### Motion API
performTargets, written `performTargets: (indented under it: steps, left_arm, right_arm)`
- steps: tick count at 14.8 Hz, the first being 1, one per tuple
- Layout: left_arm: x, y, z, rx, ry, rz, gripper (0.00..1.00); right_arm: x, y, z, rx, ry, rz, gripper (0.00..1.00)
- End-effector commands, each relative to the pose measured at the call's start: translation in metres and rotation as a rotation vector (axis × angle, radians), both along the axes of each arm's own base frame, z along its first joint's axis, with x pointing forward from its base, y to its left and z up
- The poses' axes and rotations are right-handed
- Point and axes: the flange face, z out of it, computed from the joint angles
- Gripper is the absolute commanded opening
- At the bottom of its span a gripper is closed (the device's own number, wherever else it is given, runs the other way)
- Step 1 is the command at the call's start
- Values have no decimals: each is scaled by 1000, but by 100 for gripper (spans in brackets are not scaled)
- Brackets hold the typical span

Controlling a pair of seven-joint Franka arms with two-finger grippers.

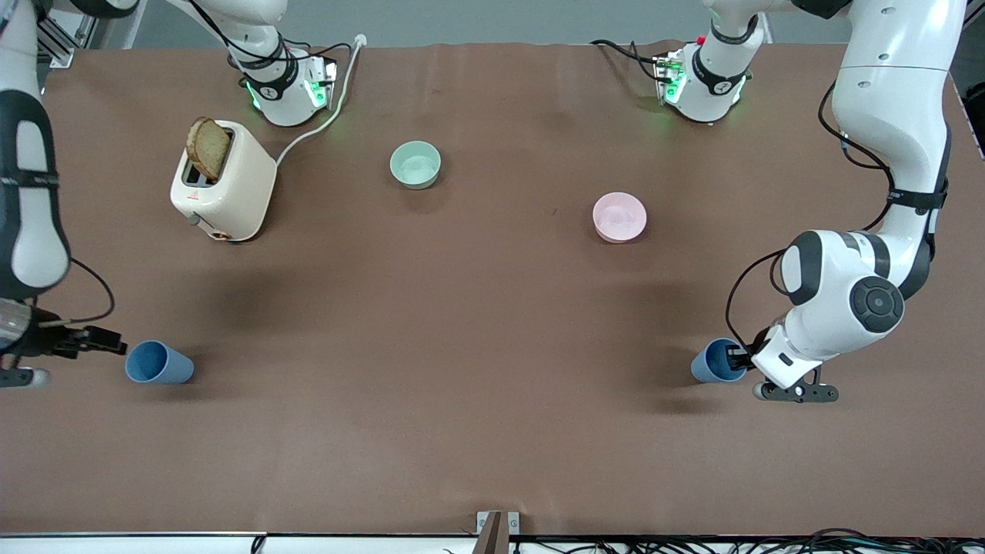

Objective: Stack blue cups with both arms
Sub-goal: 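Grasp the cups with both grippers and carry the left cup toward the middle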

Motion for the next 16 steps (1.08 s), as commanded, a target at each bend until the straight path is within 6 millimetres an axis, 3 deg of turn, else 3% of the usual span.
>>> performTargets:
  steps: [1,3,4,5,7,8,12,14,16]
  left_arm:
    - [0,-6,7,3,-12,-3,1]
    - [0,-15,25,-1,-28,-4,1]
    - [-3,-34,36,-6,-19,2,0]
    - [-8,-55,45,-14,-8,19,0]
    - [-19,-115,61,-40,16,91,0]
    - [-29,-157,67,-60,24,143,0]
    - [-77,-298,66,-92,50,291,0]
    - [-107,-350,49,-81,71,318,0]
    - [-129,-381,35,-71,80,340,1]
  right_arm:
    - [10,0,-22,-3,-35,94,99]
    - [8,-3,-44,-2,-26,94,96]
    - [6,-7,-50,3,-18,86,88]
    - [5,-7,-52,5,-12,84,69]
    - [6,-5,-51,6,-10,85,18]
    - [6,-2,-51,6,-7,87,8]
    - [5,2,-50,11,5,85,0]
    - [3,5,-48,24,38,66,0]
    - [-1,13,-18,35,59,45,0]
